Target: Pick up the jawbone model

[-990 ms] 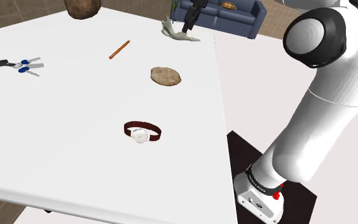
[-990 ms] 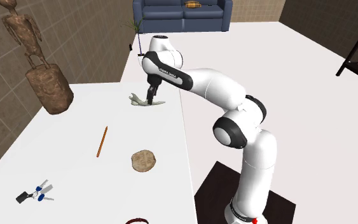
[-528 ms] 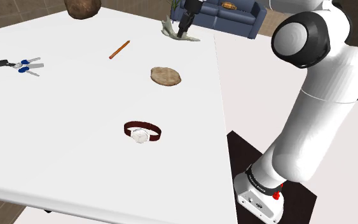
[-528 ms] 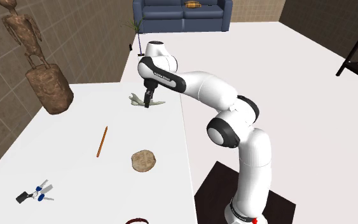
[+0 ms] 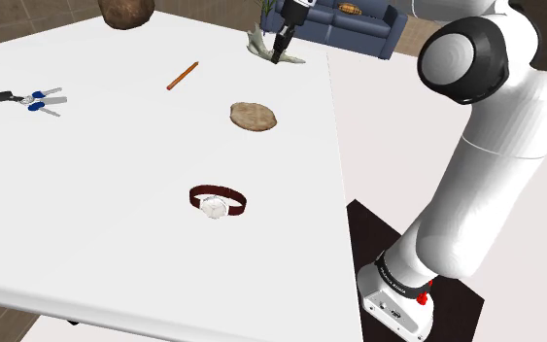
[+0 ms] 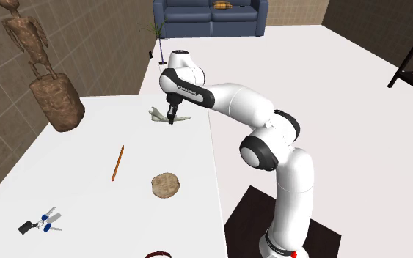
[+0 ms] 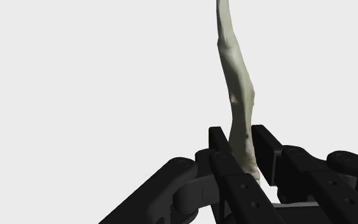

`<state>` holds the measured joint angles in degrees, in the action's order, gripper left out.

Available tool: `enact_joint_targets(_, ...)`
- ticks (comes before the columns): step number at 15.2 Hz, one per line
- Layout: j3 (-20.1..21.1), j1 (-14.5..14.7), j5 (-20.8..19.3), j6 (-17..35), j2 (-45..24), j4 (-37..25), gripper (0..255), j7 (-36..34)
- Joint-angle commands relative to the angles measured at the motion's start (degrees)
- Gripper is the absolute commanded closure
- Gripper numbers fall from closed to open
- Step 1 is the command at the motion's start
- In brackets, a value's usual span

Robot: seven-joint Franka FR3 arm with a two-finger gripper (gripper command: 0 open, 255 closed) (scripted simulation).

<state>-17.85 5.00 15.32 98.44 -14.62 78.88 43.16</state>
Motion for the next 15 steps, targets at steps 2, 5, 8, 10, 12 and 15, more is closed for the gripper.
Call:
enact_joint_targets(2, 0.1, 0.1, 0.0, 0.0, 0.0, 0.4, 255, 0.1)
enact_joint_targets(5, 0.0, 0.0, 0.0, 0.0, -0.1, 0.2, 255, 0.1)
enact_joint_targets(8, 0.0, -0.3, 0.2, -2.6, -0.7, -3.0, 255, -0.3)
enact_joint_targets(10, -0.1, -0.6, 0.3, -4.4, -1.3, -5.3, 255, -0.5)
enact_joint_targets(12, -0.1, -0.9, 0.5, -6.2, -1.9, -7.8, 255, -0.8)
enact_joint_targets(15, -0.1, -1.4, 0.9, -9.2, -3.1, -11.9, 255, -1.1)
